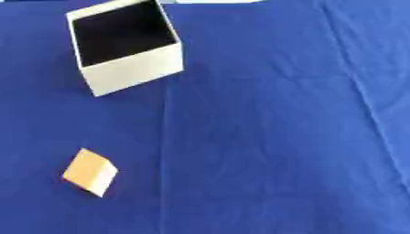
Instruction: Pick up objects on the table and place them in the box.
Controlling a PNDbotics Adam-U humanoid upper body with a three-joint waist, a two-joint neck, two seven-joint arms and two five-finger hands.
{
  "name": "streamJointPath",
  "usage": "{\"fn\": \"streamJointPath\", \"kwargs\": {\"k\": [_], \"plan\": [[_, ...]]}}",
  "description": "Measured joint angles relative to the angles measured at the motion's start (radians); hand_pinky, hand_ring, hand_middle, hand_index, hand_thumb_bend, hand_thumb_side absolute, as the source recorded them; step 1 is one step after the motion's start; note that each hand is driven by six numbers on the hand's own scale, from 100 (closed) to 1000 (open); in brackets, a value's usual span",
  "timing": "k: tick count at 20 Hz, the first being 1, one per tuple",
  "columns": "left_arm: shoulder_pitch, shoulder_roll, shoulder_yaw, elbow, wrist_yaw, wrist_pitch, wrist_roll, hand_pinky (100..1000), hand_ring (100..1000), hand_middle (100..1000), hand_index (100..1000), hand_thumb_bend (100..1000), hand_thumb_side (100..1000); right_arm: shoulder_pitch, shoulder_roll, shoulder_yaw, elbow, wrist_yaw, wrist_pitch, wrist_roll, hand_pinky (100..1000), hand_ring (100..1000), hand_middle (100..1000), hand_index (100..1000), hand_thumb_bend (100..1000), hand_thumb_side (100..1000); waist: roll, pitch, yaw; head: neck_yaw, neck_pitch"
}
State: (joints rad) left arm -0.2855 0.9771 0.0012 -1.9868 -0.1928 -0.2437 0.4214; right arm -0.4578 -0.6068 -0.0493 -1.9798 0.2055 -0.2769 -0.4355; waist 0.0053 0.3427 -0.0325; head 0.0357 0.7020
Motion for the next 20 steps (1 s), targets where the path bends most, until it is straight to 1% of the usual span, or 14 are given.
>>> {"fn": "streamJointPath", "kwargs": {"k": [6,8,11,13,16,18,19,20], "plan": [[0.003,0.000,0.002,0.000,0.000,0.001,-0.001,560,585,626,797,484,664,0.000,0.000,0.000,0.000,0.000,0.000,0.000,816,773,617,745,100,784,0.000,0.000,0.000,0.000,0.000],[0.003,0.000,0.002,0.000,0.000,0.001,-0.002,564,588,629,800,501,667,0.000,0.000,0.000,0.000,0.000,0.000,0.000,815,773,617,745,100,785,0.000,0.000,0.000,0.000,0.000],[0.001,0.001,-0.008,0.000,-0.007,-0.002,-0.039,579,601,644,808,526,682,0.000,0.000,0.000,0.000,0.000,-0.001,0.001,815,773,617,745,100,785,0.001,0.000,-0.001,0.000,0.000],[-0.014,0.009,-0.031,0.000,-0.031,-0.011,-0.111,597,619,659,812,540,681,0.000,0.000,0.000,0.000,0.000,-0.002,0.003,816,773,617,745,100,786,0.002,0.000,-0.003,0.001,0.000],[-0.048,0.033,-0.074,0.000,-0.083,-0.024,-0.264,608,629,665,813,545,682,-0.003,0.000,0.001,0.000,0.000,-0.004,0.008,816,773,618,746,100,786,0.004,0.000,-0.009,0.004,0.000],[-0.075,0.048,-0.105,0.000,-0.113,-0.026,-0.363,614,638,675,814,580,666,-0.005,0.000,0.001,0.000,0.000,-0.005,0.011,816,773,618,746,100,785,0.006,0.000,-0.012,0.006,0.000],[-0.090,0.054,-0.122,0.000,-0.122,-0.027,-0.407,614,639,675,814,584,664,-0.006,0.000,0.002,0.000,0.000,-0.005,0.013,816,773,618,746,100,786,0.006,0.000,-0.013,0.006,0.000],[-0.103,0.058,-0.139,0.000,-0.130,-0.027,-0.448,620,647,681,816,616,653,-0.008,0.000,0.004,0.000,0.000,-0.005,0.013,815,772,617,745,100,786,0.006,0.000,-0.016,0.007,0.000]]}}
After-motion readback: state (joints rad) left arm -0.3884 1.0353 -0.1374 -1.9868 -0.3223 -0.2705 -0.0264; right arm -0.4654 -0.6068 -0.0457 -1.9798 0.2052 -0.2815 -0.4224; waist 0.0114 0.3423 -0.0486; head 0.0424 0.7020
